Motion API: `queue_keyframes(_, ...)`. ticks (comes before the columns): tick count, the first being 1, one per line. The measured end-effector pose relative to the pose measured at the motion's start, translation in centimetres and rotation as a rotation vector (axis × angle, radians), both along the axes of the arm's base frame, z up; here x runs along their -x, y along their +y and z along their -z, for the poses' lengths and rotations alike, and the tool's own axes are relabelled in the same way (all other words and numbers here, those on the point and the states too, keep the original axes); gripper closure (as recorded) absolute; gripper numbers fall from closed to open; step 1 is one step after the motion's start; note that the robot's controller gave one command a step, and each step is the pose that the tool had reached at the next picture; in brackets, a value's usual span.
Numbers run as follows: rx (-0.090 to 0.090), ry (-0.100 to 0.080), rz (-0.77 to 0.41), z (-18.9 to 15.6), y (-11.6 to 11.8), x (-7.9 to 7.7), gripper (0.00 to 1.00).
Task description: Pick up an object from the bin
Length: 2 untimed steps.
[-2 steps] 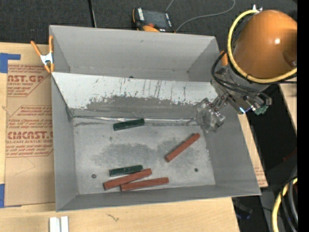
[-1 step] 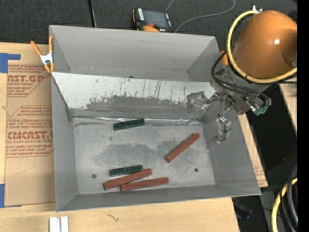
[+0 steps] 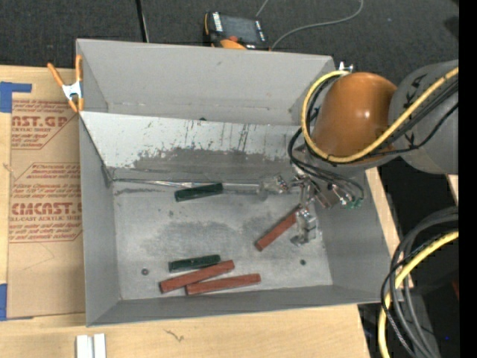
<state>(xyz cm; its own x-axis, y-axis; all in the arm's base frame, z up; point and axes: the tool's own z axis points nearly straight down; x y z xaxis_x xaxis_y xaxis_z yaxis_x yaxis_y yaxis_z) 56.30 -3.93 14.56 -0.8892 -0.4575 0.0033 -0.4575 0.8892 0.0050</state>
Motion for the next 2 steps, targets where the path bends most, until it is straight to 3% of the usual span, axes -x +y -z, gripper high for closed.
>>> queue_keyframes(1, -0.001, 0.0, -0.145, 7.91, 0.33, 2.16, 0.0)
queue_keyframes(2, 0.0, -0.007, -0.144, 7.54, 0.31, 1.92, 1.0)
